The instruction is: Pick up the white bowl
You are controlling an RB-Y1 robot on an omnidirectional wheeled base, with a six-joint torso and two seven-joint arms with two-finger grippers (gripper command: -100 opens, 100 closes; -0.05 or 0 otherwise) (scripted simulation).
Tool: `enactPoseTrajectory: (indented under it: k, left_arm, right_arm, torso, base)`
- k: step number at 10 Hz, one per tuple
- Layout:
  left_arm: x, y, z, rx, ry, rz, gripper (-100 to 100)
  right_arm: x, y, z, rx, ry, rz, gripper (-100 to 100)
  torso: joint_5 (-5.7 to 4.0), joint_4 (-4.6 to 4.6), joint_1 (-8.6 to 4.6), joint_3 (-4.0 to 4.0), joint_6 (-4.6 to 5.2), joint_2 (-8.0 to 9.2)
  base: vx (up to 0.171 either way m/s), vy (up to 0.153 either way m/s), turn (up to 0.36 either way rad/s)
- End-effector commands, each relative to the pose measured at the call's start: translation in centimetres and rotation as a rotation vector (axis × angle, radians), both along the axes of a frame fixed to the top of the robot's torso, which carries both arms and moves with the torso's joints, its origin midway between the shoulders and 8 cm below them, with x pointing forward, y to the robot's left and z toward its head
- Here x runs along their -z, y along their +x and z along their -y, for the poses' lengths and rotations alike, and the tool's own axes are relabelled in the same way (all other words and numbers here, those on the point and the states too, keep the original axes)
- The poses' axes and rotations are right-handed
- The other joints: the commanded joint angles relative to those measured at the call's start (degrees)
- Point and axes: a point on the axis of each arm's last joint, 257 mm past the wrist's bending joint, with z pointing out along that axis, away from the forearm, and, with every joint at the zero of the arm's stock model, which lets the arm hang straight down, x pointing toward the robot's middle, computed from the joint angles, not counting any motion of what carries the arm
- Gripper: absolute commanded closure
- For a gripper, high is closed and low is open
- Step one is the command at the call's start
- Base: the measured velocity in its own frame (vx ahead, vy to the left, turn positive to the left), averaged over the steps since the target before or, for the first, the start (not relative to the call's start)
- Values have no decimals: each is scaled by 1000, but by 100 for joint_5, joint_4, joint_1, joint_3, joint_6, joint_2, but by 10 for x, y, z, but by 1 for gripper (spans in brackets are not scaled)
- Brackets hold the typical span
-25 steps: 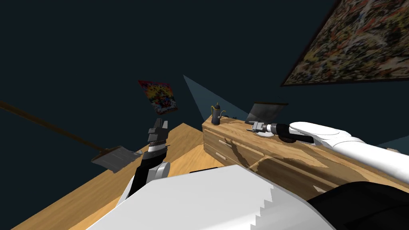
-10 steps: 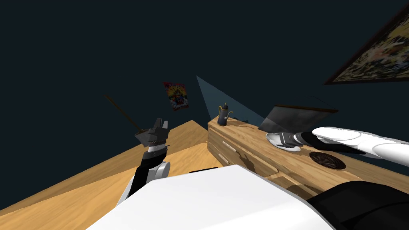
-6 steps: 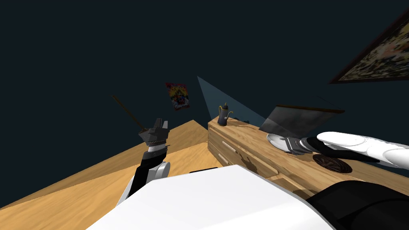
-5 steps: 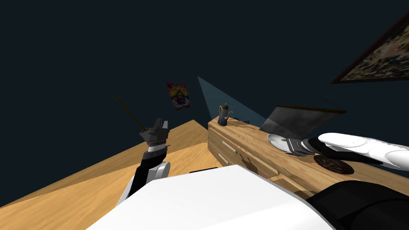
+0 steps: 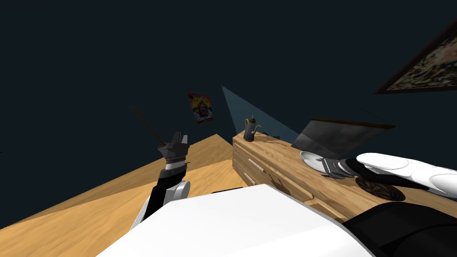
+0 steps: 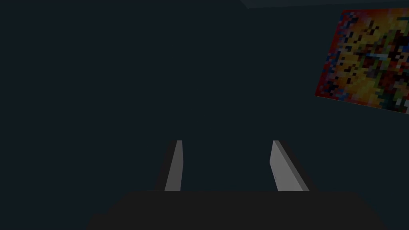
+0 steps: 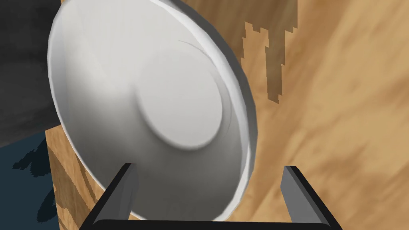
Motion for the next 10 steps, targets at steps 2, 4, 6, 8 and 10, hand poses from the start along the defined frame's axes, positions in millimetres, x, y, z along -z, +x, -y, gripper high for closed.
enactPoseTrajectory:
  k: [2,4,6,8,10]
  left_arm:
    - [0,0,0,0,0,0,0]
    - [0,0,0,0,0,0,0]
    - [0,0,0,0,0,0,0]
    - [0,0,0,0,0,0,0]
    - [0,0,0,0,0,0,0]
  right_arm:
    - [1,0,0,0,-1,0,100]
    - [2,-1,0,1,2,-2,100]
    - [1,-1,0,2,2,0,100]
    - [-12,8,0,-11,1,1,100]
    - [-7,5,-2,-5,3,1,0]
  torso:
    - [2,1,7,2,1,6]
    - [9,4,17,7,-7,12]
    - [11,3,23,9,-3,16]
    - [15,5,28,11,-3,18]
    - [25,9,48,20,-2,33]
  base:
    - [14,-12,6]
    - [-1,1,-7]
    - [0,0,0]
    - [-20,22,-44]
    - [-13,14,-15]
